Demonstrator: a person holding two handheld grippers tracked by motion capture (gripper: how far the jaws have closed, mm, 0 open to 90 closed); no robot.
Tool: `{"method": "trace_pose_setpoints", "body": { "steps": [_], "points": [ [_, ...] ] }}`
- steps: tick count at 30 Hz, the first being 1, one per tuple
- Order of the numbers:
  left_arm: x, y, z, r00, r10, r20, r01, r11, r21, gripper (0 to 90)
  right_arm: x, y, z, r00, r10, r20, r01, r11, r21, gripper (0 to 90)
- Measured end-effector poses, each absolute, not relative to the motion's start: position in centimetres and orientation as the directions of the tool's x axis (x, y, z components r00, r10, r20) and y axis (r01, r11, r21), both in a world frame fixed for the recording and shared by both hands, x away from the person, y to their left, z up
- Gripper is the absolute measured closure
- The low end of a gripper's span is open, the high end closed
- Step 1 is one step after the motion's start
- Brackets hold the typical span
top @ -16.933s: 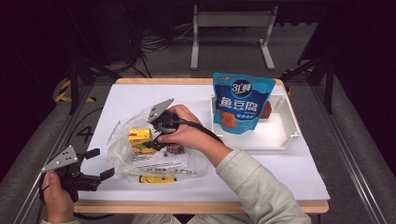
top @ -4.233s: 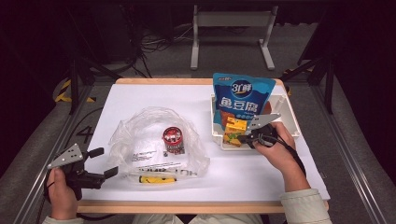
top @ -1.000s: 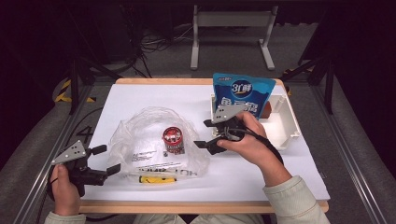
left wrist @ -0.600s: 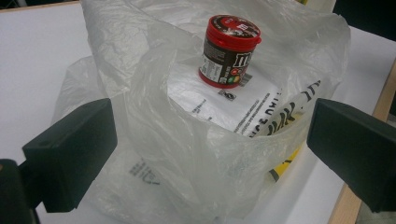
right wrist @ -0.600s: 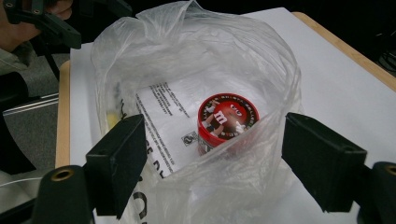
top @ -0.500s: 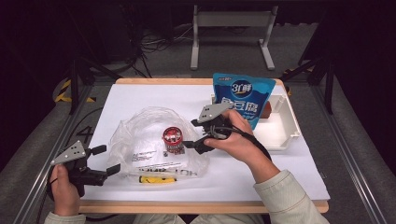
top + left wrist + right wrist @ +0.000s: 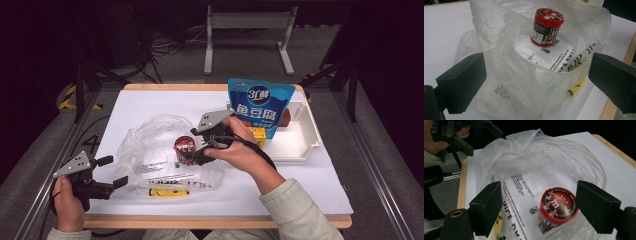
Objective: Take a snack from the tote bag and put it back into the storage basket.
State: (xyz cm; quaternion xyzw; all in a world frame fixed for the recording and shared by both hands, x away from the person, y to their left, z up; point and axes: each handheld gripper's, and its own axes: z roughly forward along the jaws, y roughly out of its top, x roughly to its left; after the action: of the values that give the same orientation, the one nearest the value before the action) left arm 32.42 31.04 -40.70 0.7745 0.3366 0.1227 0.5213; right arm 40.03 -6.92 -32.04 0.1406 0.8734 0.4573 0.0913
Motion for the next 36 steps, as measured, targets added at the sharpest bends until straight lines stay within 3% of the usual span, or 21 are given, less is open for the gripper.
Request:
{"method": "trace_pose_setpoints", "body": {
  "steps": [18,36],
  "points": [
    [32.4,31.1,-40.7,0.744,0.649,-0.159,0.393,-0.233,0.89,2.2,42.1,-4.3,-34.2,-0.947,0.32,-0.026,0.173,0.576,0.799,19.8],
    [32.4,31.2,-40.8,0.741,0.651,-0.165,0.397,-0.227,0.889,2.2,44.5,-3.8,-37.6,-0.921,0.388,-0.034,0.231,0.613,0.756,16.4]
  ]
}}
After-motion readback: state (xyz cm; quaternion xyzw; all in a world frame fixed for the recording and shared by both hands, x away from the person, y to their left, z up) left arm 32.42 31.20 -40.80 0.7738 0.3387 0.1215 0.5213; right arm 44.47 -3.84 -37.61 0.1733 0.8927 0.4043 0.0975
